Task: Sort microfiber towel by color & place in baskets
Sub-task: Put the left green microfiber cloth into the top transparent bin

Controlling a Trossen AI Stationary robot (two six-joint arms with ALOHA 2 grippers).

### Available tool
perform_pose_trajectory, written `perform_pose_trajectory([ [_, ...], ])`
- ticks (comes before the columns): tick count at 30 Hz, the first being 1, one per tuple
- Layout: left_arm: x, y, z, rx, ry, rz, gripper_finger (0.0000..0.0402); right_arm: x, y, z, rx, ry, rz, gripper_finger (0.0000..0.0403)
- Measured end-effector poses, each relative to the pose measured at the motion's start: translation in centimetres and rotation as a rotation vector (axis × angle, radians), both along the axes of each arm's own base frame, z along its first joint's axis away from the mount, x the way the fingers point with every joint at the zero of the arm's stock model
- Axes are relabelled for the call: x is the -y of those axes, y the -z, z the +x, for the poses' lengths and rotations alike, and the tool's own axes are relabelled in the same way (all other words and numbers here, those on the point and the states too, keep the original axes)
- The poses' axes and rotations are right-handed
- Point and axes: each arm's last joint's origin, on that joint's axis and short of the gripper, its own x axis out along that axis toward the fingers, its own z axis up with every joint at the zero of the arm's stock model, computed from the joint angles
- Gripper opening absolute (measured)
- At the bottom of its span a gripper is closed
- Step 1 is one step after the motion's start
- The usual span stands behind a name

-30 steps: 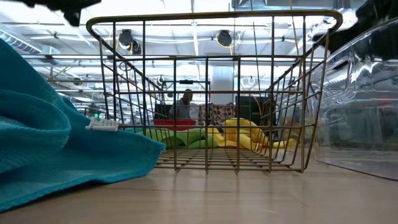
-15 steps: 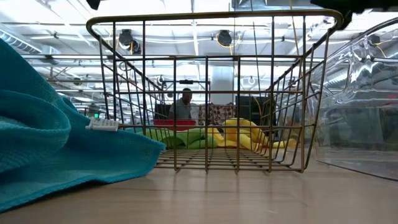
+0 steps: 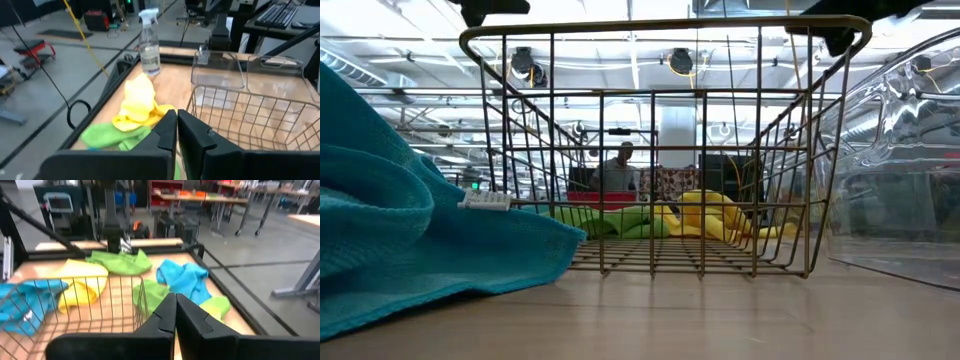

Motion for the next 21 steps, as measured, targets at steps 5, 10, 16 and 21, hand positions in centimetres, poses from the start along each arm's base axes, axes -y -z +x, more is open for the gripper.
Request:
perform_pose_trajectory([
  [5, 0.0, 0.5, 0.0, -0.038, -0.023, -0.066, 0.0072, 0.0, 0.7, 1.1, -0.044, 0.008, 0.035, 0.0],
  [10, 0.0, 1.1, -0.2, -0.086, -0.054, -0.126, 0.0119, 0.0, 0.9, 1.5, -0.065, 0.007, 0.042, 0.0],
  [16, 0.0, 1.7, -0.4, -0.139, -0.074, -0.159, 0.0141, 0.0, 1.0, 1.5, -0.055, 0.017, 0.08, 0.0006],
  [21, 0.0, 1.8, -0.5, -0.168, -0.066, -0.136, 0.0142, -0.1, 1.0, 1.5, -0.057, 0.003, 0.098, 0.0042],
])
